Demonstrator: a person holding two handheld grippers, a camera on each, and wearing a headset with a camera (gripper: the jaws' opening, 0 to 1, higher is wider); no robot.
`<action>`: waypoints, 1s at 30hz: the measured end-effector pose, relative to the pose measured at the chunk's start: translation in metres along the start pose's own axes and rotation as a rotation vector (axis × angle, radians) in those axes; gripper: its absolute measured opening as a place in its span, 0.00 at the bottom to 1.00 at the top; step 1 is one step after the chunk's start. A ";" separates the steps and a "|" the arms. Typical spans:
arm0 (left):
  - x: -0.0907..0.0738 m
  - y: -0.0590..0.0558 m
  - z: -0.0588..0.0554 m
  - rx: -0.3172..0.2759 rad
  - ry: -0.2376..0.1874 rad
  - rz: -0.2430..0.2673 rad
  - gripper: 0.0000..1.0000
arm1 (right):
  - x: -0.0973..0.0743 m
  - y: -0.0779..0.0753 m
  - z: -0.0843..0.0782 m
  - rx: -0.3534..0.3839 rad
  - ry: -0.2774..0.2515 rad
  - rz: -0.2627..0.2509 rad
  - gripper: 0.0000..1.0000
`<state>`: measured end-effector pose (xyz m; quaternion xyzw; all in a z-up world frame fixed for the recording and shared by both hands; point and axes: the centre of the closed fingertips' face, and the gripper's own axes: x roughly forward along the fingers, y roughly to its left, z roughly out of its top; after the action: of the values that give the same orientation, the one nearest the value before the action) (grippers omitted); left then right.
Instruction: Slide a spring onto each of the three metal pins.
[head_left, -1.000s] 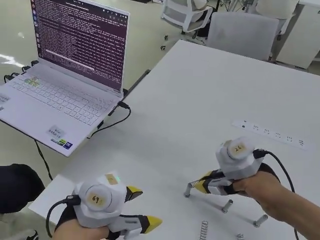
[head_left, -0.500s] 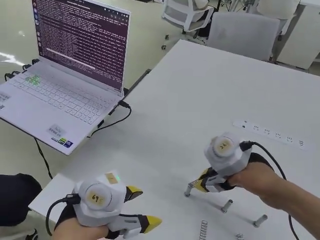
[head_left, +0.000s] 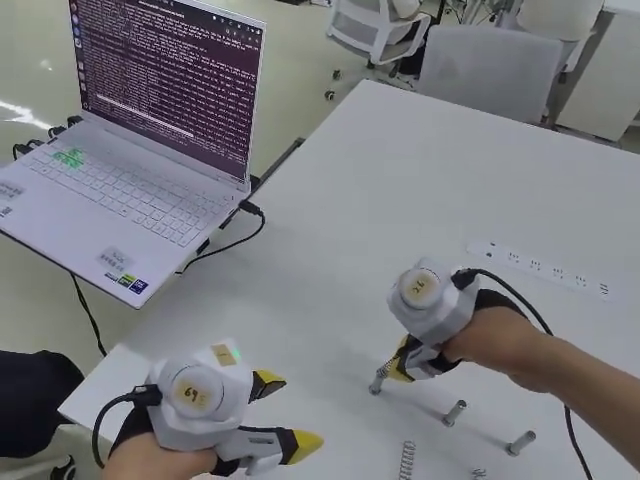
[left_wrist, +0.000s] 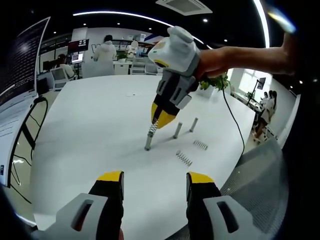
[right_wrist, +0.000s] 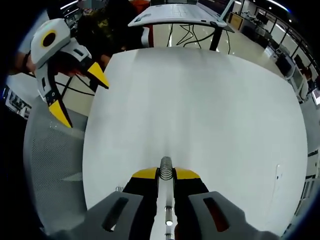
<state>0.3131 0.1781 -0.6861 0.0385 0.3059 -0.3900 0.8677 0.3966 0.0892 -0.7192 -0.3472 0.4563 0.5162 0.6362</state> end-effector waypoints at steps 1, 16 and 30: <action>0.000 0.000 0.000 -0.001 0.000 0.000 0.45 | 0.000 0.000 0.001 -0.002 0.001 0.002 0.09; 0.000 0.000 -0.002 -0.006 0.001 0.001 0.45 | 0.019 0.003 -0.003 -0.048 0.074 0.018 0.09; -0.001 0.002 0.001 -0.004 -0.002 0.007 0.46 | 0.040 -0.002 -0.007 -0.052 0.097 0.007 0.09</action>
<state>0.3145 0.1800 -0.6855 0.0376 0.3059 -0.3862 0.8694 0.3988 0.0959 -0.7590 -0.3865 0.4744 0.5127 0.6023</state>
